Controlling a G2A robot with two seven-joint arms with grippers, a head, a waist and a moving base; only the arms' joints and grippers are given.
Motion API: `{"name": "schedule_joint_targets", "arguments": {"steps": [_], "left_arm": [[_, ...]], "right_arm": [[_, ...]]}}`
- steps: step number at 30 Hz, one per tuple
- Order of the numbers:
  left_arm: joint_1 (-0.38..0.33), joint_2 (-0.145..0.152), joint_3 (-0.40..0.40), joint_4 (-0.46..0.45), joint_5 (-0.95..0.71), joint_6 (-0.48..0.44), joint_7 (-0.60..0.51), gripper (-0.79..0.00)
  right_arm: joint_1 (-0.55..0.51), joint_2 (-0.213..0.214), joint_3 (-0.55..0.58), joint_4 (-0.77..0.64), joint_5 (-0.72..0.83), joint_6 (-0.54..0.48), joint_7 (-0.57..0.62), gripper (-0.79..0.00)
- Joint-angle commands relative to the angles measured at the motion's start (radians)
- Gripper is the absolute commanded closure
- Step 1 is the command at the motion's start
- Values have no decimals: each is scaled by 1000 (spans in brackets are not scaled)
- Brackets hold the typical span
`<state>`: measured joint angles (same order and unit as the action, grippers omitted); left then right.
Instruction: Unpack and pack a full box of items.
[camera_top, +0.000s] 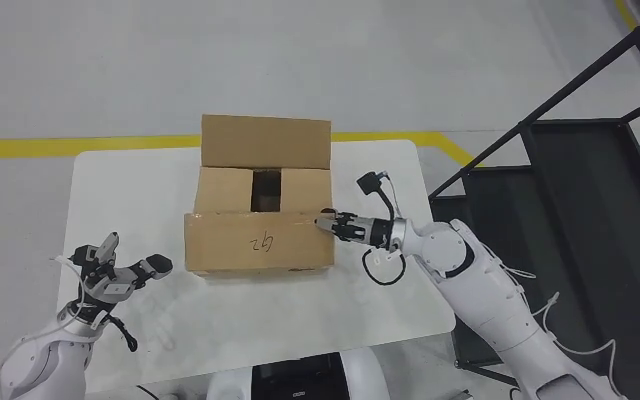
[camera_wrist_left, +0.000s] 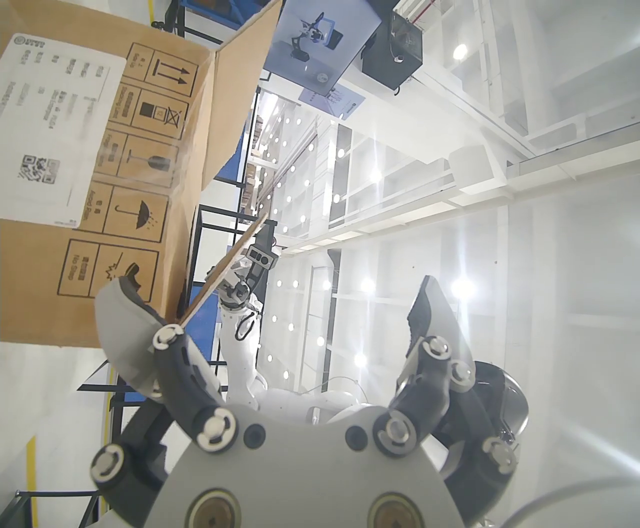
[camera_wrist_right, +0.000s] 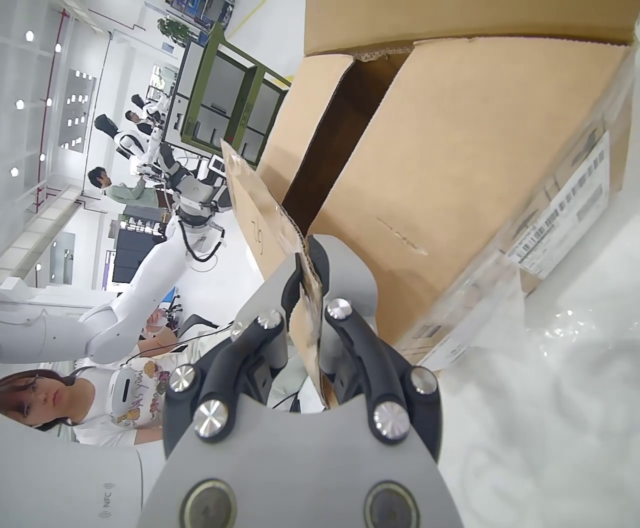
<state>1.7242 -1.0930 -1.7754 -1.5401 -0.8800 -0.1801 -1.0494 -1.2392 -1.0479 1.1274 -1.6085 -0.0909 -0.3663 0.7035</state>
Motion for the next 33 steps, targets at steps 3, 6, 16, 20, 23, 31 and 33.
{"name": "schedule_joint_targets", "arguments": {"steps": [3,6,16,20,23,31,33], "left_arm": [[1,0,-2,-1,3,3,0,-785],[1,0,-2,0,1,4,-3,-785],[0,-2,2,2,-1,1,-12,-785],[6,-3,0,-8,-2,-1,-13,-785],[11,-3,-4,-13,-3,-4,-13,-785],[22,-5,-11,-23,-12,-14,-16,-785],[24,-5,-10,-26,-13,-16,-17,-785]], "right_arm": [[43,-5,-11,23,-14,-6,8,0],[64,-5,-12,45,-30,-16,21,0],[64,4,14,21,17,-43,117,-785],[25,14,41,-36,56,-68,170,-785],[-14,24,69,-83,79,-86,210,-785],[-134,52,140,-187,106,-144,317,-785],[-165,57,145,-206,104,-155,333,-785]]}}
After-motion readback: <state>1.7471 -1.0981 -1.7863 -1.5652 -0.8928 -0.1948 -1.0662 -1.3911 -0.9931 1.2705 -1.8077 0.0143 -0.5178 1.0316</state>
